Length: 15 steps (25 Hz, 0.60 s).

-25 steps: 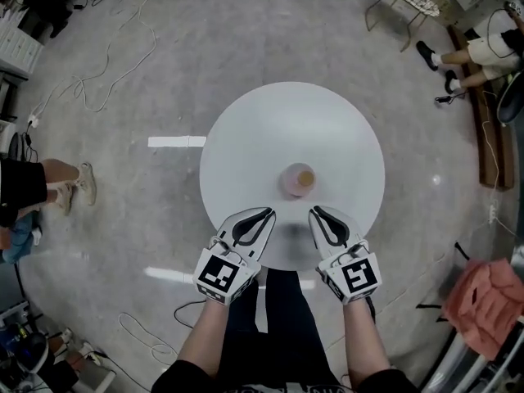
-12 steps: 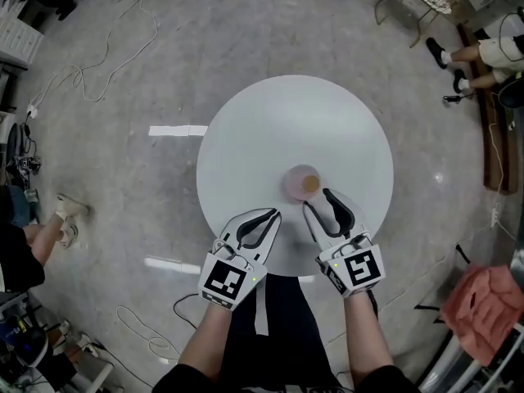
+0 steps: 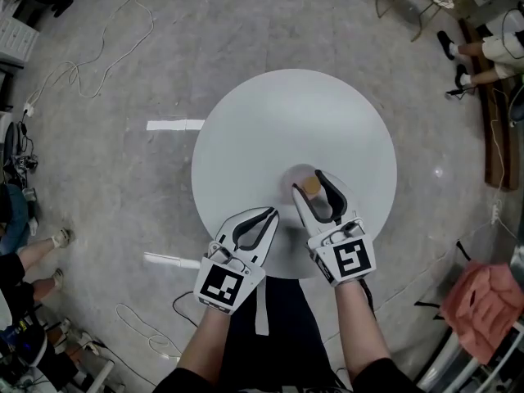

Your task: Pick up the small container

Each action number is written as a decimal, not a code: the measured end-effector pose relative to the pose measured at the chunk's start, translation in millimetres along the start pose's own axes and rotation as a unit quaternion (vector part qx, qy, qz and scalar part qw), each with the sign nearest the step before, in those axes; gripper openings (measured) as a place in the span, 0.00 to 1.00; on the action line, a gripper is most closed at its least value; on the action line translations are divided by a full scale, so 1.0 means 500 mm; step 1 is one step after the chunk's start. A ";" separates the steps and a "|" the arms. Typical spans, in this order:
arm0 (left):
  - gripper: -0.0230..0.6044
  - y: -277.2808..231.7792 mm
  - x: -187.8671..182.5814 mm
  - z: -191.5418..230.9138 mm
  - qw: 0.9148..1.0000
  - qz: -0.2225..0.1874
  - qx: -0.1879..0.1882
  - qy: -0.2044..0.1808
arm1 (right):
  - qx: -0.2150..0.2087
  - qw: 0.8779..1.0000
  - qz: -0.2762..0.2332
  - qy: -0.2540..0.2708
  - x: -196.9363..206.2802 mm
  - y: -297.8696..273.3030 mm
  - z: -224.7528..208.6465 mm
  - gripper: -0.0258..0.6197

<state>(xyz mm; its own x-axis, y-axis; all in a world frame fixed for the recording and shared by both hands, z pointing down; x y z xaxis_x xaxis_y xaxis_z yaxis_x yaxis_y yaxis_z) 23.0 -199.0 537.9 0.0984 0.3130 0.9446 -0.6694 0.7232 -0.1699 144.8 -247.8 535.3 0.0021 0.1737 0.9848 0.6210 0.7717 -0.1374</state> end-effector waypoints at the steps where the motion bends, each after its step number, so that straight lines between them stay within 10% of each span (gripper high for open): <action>1: 0.07 0.000 -0.001 0.000 1.000 -0.001 0.001 0.000 | 0.003 1.000 -0.002 0.002 0.002 -0.003 0.000 0.32; 15: 0.07 0.006 0.000 0.004 1.000 -0.008 -0.001 0.005 | 0.025 0.999 -0.021 0.039 0.017 -0.024 0.002 0.32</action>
<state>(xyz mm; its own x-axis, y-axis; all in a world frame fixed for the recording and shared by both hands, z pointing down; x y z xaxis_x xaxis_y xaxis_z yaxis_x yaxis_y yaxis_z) 19.4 -198.1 538.1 0.1162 0.3065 0.9448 -0.6662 0.7296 -0.1547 136.7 -254.7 545.4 0.0384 0.0935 0.9949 0.5825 0.8069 -0.0983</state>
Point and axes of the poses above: the fingertips, and each gripper's own axes: y backward along the fingers, z to its left, x out of its underside, the point moved 6 cm from there along y, backward along the fingers, and after that the axes turned 11 degrees about -z, right-handed, at the moved point
